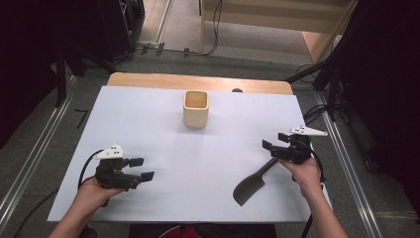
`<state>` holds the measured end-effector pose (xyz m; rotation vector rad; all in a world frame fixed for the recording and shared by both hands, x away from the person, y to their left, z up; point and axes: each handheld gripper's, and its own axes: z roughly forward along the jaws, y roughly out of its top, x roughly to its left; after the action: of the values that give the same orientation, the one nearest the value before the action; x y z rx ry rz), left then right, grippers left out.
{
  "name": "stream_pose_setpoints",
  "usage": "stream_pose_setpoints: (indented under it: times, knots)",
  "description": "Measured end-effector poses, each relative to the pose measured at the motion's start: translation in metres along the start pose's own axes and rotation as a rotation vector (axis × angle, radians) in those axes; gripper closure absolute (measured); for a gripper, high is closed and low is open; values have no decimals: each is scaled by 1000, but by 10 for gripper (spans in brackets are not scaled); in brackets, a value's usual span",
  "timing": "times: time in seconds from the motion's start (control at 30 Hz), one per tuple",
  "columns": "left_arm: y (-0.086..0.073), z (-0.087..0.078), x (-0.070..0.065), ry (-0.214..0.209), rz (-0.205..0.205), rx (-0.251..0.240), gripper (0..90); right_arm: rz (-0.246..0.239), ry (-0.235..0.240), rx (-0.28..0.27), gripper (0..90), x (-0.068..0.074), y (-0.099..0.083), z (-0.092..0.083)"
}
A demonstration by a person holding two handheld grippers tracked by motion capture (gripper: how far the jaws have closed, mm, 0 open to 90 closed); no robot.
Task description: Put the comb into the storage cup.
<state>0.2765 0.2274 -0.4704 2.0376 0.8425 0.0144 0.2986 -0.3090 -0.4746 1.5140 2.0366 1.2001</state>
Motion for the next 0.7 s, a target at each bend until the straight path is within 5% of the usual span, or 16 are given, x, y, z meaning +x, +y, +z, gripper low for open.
stream_pose_setpoints:
  times: [0.2,0.3,0.4,0.5,0.7]
  knots:
    - [0,1,0,2,0,0,273,-6,-15,27,252,-2,-1,2]
    - [0,1,0,2,-1,0,273,-10,-21,24,419,-4,-2,0]
    - [0,0,-1,0,-1,-1,273,-6,-28,44,726,-4,-6,-2]
    - [0,0,-1,0,-1,-2,273,15,4,86,874,-8,-9,1]
    - [1,0,-1,-2,-1,-3,274,34,0,151,875,-16,-18,9]
